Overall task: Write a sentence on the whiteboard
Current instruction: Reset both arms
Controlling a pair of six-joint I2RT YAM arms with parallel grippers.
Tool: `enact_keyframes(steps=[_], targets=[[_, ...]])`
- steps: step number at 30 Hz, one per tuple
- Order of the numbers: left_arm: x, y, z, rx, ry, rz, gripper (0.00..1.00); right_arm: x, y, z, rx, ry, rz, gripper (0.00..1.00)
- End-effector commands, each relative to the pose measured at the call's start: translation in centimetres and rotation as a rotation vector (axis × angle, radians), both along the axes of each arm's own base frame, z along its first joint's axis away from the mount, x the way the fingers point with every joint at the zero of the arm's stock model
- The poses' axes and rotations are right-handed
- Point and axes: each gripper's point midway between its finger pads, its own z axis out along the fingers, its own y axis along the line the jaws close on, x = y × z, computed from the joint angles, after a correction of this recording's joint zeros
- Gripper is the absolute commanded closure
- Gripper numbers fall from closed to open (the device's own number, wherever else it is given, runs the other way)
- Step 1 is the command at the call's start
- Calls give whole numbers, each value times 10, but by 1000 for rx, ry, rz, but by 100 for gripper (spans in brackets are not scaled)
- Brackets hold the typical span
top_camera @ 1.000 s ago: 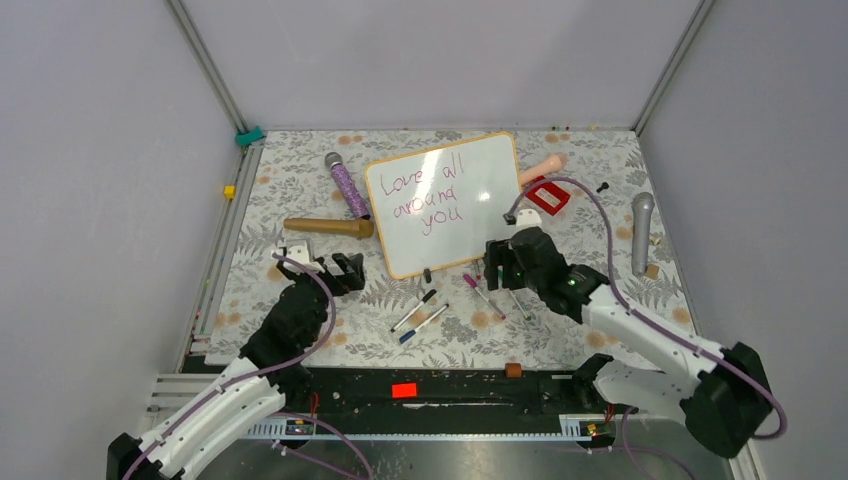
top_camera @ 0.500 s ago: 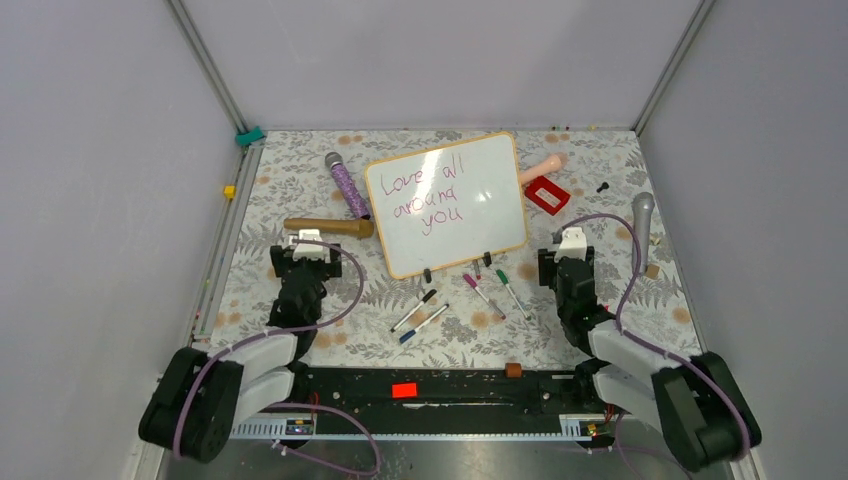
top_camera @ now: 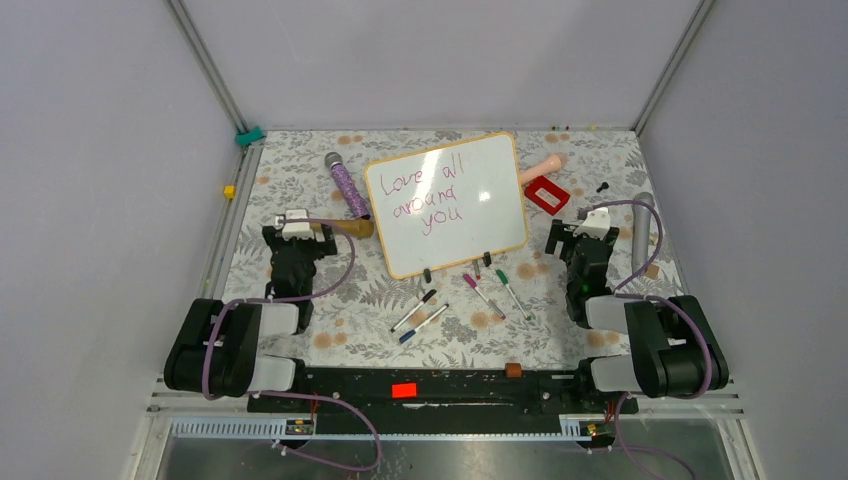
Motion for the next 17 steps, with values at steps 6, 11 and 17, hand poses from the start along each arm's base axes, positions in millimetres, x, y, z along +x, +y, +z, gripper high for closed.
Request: enact_keyframes(steps=[6,11,17], targets=[[15,-2,21,-47,-53,-13,1,10,1,19,39,-78,-2,0],[15,-2,22,-47,-55,-15,1,10,1,18,39,-78,-2,1],[18,-3,21,-76,-43,-28,1,10,0,19,39,-79,-3,1]])
